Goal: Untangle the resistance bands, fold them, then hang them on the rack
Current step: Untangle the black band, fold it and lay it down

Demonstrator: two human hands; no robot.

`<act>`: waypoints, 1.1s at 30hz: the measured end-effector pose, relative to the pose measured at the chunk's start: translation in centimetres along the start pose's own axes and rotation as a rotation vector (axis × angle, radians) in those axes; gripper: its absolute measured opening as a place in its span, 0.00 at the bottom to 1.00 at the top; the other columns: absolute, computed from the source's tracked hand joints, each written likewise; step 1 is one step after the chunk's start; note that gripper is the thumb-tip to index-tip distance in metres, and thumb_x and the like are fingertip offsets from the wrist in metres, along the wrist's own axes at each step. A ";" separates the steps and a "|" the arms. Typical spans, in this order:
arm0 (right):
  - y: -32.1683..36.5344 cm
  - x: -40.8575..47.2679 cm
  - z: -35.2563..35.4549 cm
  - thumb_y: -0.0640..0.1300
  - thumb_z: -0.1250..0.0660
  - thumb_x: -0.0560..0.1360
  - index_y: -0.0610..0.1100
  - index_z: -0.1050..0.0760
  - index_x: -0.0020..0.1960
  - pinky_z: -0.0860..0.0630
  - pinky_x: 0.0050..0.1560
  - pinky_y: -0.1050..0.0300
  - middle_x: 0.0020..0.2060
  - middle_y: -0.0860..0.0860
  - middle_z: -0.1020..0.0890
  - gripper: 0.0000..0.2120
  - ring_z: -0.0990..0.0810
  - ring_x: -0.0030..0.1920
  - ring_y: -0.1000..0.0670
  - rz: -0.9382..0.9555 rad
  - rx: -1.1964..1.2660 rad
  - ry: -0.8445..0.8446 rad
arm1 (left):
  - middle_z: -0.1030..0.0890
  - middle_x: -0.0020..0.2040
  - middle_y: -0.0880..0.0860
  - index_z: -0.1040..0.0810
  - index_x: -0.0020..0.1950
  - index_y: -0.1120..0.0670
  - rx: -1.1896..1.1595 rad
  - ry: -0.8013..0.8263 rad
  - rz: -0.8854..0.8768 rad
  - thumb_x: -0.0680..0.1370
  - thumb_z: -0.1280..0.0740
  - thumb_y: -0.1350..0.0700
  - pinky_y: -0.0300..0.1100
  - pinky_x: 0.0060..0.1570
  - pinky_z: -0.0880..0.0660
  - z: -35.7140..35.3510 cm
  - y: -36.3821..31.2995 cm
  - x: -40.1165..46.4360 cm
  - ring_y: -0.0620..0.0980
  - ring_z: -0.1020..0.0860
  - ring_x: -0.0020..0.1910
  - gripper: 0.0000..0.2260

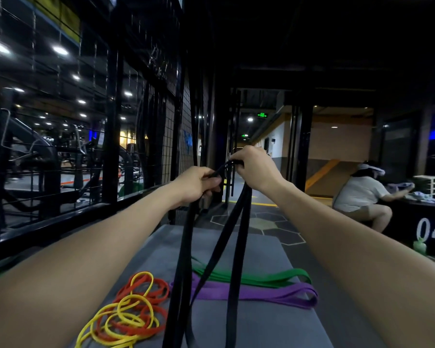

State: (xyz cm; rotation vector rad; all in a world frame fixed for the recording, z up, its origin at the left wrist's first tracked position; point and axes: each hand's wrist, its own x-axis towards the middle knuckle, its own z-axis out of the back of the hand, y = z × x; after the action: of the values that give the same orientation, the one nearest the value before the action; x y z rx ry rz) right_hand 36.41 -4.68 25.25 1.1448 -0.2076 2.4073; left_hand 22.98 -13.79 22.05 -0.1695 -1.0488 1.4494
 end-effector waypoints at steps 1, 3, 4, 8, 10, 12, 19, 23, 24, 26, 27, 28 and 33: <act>0.1 -0.1 -0.1 0.31 0.40 0.73 0.42 0.19 0.52 0.27 0.40 0.53 0.43 0.44 0.20 0.15 0.23 0.42 0.43 0.001 0.005 0.000 | 0.22 0.39 0.46 0.25 0.52 0.54 0.009 0.005 0.005 0.80 0.40 0.54 0.34 0.37 0.30 0.0 -0.1 -0.1 0.42 0.27 0.35 0.07; 0.3 -0.1 -0.3 0.31 0.41 0.74 0.40 0.20 0.52 0.26 0.42 0.52 0.44 0.43 0.20 0.14 0.23 0.44 0.42 -0.012 0.026 -0.018 | 0.23 0.38 0.46 0.26 0.54 0.55 -0.005 0.005 0.019 0.81 0.41 0.53 0.35 0.37 0.31 -0.1 -0.2 -0.3 0.43 0.28 0.35 0.08; 0.5 -0.1 -0.5 0.32 0.41 0.74 0.39 0.21 0.52 0.26 0.43 0.50 0.44 0.43 0.20 0.12 0.24 0.45 0.41 -0.025 0.038 -0.032 | 0.24 0.39 0.46 0.27 0.56 0.55 -0.020 0.004 0.023 0.81 0.42 0.53 0.35 0.38 0.31 -0.3 -0.3 -0.3 0.43 0.29 0.36 0.09; 0.8 -0.1 -1.0 0.33 0.40 0.73 0.39 0.26 0.49 0.24 0.43 0.46 0.42 0.42 0.21 0.07 0.24 0.43 0.41 -0.068 0.090 -0.094 | 0.25 0.44 0.51 0.30 0.57 0.57 -0.141 0.002 0.046 0.81 0.43 0.54 0.34 0.39 0.31 -1.7 -0.2 -0.5 0.44 0.30 0.39 0.09; 0.8 -0.4 -1.2 0.32 0.40 0.73 0.40 0.25 0.47 0.24 0.42 0.46 0.41 0.43 0.20 0.08 0.23 0.42 0.41 -0.066 0.105 -0.105 | 0.27 0.45 0.55 0.29 0.51 0.57 -0.184 -0.012 0.037 0.81 0.42 0.56 0.33 0.38 0.31 -2.5 0.1 -0.5 0.46 0.30 0.40 0.05; 0.7 -0.7 -1.3 0.32 0.41 0.74 0.40 0.23 0.48 0.23 0.41 0.47 0.41 0.44 0.19 0.09 0.22 0.42 0.42 -0.078 0.134 -0.121 | 0.27 0.44 0.55 0.30 0.44 0.53 -0.220 -0.025 0.030 0.80 0.40 0.57 0.37 0.43 0.31 -3.1 0.5 -0.3 0.49 0.29 0.44 0.05; 0.7 -1.4 -1.2 0.33 0.41 0.74 0.39 0.22 0.48 0.24 0.43 0.47 0.42 0.42 0.18 0.10 0.22 0.43 0.42 -0.125 0.159 -0.171 | 0.21 0.53 0.58 0.28 0.60 0.58 -0.176 -0.028 0.065 0.78 0.36 0.58 0.40 0.46 0.27 -4.9 0.8 0.5 0.51 0.25 0.49 0.11; 0.7 -1.6 -1.2 0.33 0.40 0.74 0.38 0.21 0.49 0.23 0.46 0.44 0.43 0.43 0.18 0.10 0.22 0.45 0.43 -0.142 0.172 -0.180 | 0.20 0.49 0.52 0.26 0.56 0.57 -0.123 0.003 0.066 0.70 0.28 0.50 0.48 0.54 0.26 -5.8 1.4 0.8 0.50 0.23 0.49 0.18; 0.6 -1.7 -1.2 0.33 0.40 0.74 0.38 0.21 0.49 0.23 0.46 0.44 0.43 0.42 0.18 0.10 0.22 0.45 0.43 -0.145 0.173 -0.181 | 0.19 0.50 0.51 0.26 0.55 0.56 -0.115 0.002 0.075 0.69 0.28 0.49 0.48 0.56 0.26 -6.0 1.6 0.9 0.50 0.22 0.50 0.19; 0.4 -1.8 -1.2 0.33 0.39 0.73 0.38 0.21 0.49 0.23 0.46 0.44 0.42 0.42 0.18 0.10 0.22 0.45 0.43 -0.159 0.165 -0.186 | 0.19 0.51 0.52 0.26 0.54 0.56 -0.111 -0.012 0.076 0.69 0.27 0.50 0.47 0.57 0.27 -6.4 1.7 1.0 0.50 0.22 0.52 0.19; 0.3 -1.9 -1.2 0.33 0.39 0.73 0.38 0.21 0.48 0.23 0.46 0.44 0.42 0.42 0.18 0.09 0.22 0.45 0.43 -0.167 0.161 -0.192 | 0.20 0.51 0.51 0.26 0.55 0.56 -0.113 -0.024 0.074 0.70 0.27 0.51 0.45 0.56 0.27 -6.5 1.7 0.9 0.49 0.22 0.52 0.18; 0.0 -1.9 -1.1 0.32 0.39 0.73 0.38 0.21 0.48 0.23 0.46 0.45 0.42 0.43 0.18 0.09 0.22 0.45 0.43 -0.174 0.160 -0.197 | 0.20 0.51 0.51 0.27 0.56 0.56 -0.129 -0.032 0.070 0.71 0.28 0.53 0.43 0.55 0.27 -6.7 1.7 0.9 0.49 0.23 0.52 0.17; -0.6 -2.3 -0.7 0.32 0.39 0.73 0.38 0.21 0.48 0.24 0.45 0.51 0.42 0.44 0.18 0.09 0.21 0.44 0.45 -0.207 0.162 -0.214 | 0.24 0.41 0.48 0.28 0.47 0.55 -0.118 0.019 0.071 0.68 0.27 0.50 0.48 0.55 0.25 -7.5 2.7 0.3 0.49 0.24 0.44 0.15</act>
State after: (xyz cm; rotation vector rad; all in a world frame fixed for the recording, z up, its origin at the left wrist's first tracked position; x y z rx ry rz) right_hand 37.47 -4.71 22.98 1.4240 0.0391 2.1512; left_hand 25.92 -9.40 16.13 -0.3069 -1.1231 1.4471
